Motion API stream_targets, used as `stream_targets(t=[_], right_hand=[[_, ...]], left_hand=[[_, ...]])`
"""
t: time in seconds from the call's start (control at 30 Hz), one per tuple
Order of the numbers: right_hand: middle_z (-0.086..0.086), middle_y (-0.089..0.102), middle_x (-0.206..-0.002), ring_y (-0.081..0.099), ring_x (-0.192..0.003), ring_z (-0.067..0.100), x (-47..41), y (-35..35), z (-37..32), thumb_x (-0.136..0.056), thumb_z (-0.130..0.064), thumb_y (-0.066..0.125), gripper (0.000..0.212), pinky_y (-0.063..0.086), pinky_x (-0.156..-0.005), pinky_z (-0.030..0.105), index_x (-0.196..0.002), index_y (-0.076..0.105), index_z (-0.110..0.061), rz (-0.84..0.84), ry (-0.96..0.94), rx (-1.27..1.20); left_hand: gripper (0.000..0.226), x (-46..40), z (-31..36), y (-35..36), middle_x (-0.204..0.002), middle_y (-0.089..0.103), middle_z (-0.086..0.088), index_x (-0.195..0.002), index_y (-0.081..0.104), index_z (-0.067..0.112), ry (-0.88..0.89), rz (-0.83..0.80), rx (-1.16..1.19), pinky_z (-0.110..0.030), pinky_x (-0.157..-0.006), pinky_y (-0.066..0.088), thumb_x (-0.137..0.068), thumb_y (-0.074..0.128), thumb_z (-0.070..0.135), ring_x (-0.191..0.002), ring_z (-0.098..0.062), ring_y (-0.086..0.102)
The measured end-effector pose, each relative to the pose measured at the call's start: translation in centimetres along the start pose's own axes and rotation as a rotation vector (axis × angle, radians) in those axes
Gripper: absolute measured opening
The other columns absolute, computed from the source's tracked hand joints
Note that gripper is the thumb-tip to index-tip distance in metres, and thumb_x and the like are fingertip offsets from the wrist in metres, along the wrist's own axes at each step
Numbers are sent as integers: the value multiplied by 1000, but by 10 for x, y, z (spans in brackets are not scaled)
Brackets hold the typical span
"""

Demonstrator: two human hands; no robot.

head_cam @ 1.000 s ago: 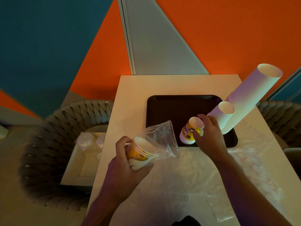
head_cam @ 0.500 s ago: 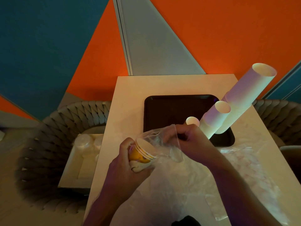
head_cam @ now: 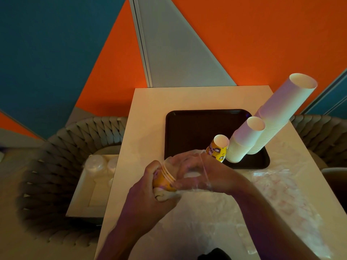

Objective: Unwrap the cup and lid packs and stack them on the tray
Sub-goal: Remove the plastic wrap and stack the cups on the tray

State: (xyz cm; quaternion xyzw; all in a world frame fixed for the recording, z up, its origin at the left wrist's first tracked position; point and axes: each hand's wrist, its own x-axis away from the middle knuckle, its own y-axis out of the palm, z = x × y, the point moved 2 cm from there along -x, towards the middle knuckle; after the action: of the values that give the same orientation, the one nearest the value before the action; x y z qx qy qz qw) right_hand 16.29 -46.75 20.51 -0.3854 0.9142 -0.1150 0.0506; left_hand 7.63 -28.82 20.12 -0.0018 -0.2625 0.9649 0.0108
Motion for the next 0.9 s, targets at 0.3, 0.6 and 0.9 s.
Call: stream_targets(t=[0.3,0.6,0.9], right_hand=[[3,69,-117,65,-115,27,-1,1,-6,-80,-30,88,15,52,-93,58,-75,73,-28,-53,10,21],[4,74,-113,70,-108,28,6,-7,-13,-79,-7,85,20,56,-90,54,-69,68,-13,66,1,-133],[3,68,-112,67,-100,18,22,-31,2,-61,-23,90,61,57,-79,31,-112,58,-17,259,168,-289]], left_hand=[[75,-1,-2,1,-101,64,22,-115,29,70,-22,-43,17,-28,-67,59,-55,75,71,-87,-4,68],[70,-2,2,-4,-103,60,24,-114,31,66,37,-31,-14,-22,-61,53,-63,79,65,-84,-5,65],[82,-4,-9,-14,-104,68,10,-115,30,58,6,105,-5,-32,-64,61,-65,91,37,-87,-5,71]])
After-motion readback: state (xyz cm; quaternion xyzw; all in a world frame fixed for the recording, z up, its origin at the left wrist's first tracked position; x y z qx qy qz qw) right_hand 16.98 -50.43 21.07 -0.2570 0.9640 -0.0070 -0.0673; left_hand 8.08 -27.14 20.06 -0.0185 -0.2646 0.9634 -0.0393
